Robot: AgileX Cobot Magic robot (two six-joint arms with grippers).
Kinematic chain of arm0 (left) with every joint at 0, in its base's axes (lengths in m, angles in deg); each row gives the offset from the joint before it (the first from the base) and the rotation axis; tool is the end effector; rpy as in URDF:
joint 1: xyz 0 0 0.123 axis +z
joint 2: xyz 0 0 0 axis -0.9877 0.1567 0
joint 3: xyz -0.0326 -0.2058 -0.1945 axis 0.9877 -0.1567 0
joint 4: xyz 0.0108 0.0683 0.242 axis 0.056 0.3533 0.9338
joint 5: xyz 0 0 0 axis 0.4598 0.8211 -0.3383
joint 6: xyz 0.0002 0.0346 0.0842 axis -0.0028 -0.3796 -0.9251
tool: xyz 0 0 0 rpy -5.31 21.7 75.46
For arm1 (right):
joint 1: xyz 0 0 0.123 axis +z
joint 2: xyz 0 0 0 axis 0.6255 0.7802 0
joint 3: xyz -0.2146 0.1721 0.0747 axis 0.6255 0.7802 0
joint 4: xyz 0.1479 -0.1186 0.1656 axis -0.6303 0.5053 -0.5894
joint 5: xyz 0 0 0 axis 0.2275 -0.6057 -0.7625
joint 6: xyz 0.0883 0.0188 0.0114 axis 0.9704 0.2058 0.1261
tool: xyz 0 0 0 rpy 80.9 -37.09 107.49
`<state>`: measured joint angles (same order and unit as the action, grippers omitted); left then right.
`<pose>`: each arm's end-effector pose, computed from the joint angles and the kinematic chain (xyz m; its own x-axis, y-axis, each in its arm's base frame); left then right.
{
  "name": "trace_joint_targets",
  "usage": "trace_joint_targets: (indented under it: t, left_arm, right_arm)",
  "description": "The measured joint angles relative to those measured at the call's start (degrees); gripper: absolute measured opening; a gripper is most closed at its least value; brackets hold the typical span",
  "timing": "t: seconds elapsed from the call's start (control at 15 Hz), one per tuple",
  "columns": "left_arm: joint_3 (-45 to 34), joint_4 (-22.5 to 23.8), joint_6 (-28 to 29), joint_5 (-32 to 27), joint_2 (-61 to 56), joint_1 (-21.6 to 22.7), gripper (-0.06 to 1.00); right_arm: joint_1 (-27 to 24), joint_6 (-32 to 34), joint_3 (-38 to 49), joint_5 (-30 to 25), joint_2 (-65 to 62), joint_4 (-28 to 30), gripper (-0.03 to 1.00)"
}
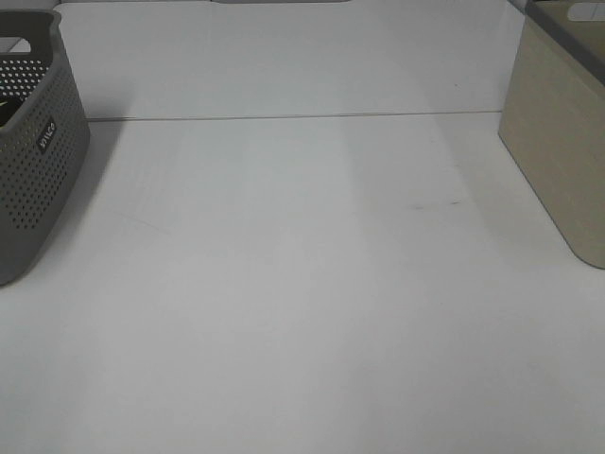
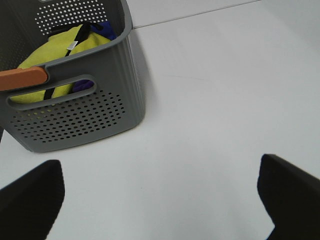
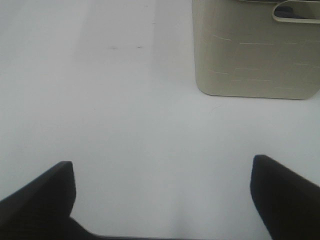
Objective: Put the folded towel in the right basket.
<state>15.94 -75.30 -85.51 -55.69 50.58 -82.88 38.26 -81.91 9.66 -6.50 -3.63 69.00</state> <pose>-0.0058 -0.0057 0.2823 -0.4022 0.1383 -0.9050 0.1429 0.9859 0.0871 0.0048 0.0024 0.2782 -0.5101 -0.0634 -0.8578 -0.0491 0.9978 -0.0445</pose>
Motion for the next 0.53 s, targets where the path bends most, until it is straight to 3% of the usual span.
trace_joint_targets:
  t: [0.53]
  left_arm:
    - [0.00, 0.00, 0.00, 0.00, 0.00, 0.00, 0.99]
  right_arm:
    - [0.00, 0.00, 0.00, 0.00, 0.00, 0.00, 0.88]
